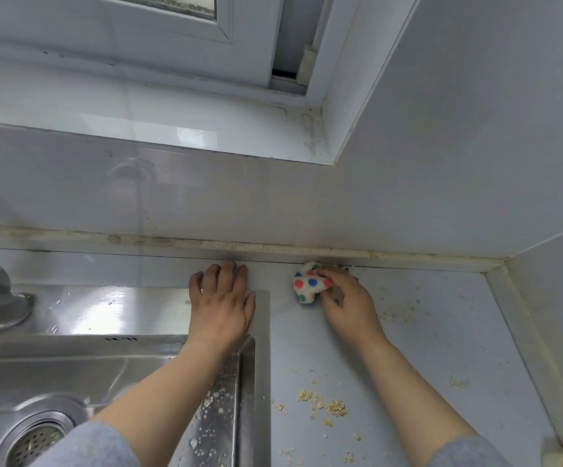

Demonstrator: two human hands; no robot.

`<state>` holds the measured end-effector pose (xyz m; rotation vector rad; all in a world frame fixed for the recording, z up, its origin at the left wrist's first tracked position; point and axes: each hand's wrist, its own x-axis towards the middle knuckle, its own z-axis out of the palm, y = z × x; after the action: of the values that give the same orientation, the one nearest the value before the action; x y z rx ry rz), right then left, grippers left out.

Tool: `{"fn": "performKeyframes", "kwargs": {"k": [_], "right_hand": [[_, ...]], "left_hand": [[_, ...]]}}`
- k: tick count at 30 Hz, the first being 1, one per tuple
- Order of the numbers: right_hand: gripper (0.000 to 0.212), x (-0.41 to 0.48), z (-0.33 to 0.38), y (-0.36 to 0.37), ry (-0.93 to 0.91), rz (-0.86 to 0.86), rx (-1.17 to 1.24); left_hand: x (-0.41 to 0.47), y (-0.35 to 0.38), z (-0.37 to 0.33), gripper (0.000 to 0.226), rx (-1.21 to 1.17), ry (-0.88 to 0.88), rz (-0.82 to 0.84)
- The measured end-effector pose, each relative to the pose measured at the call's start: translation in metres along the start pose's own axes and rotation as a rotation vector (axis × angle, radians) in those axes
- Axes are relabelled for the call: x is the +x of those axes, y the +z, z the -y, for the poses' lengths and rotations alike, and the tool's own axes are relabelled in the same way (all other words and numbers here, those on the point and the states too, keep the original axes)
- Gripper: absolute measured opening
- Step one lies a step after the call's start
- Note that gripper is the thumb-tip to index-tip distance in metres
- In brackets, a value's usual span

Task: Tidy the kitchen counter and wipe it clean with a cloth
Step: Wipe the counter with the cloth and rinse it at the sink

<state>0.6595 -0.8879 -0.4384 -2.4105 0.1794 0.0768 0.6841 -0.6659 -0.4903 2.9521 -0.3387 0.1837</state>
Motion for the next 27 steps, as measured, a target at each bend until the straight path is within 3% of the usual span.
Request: {"fn": "performKeyframes", "kwargs": {"k": [13,20,23,27], "right_hand": [[0.022,-0.075,-0.018,0.006,0.016,-0.055,0.007],[0.018,-0.092,-0.019,-0.002,0.020,-0.039,0.052],[0.016,-0.083,-0.019,-0.024,0.108,-0.138,0.198],[0.015,-0.061,-0.021,-0.055,0.062,-0.252,0.165]], "left_hand": [[-0.003,-0.009,-0.010,0.054,-0.013,-0.034,0.132],[0.007,-0.016,-0.046,0.049,-0.159,0.071,0.017],[0.013,-0.010,-0.064,0.051,-0.178,0.061,0.061],[0.006,0.007,-0.073,0.051,-0.180,0.018,0.080]]}}
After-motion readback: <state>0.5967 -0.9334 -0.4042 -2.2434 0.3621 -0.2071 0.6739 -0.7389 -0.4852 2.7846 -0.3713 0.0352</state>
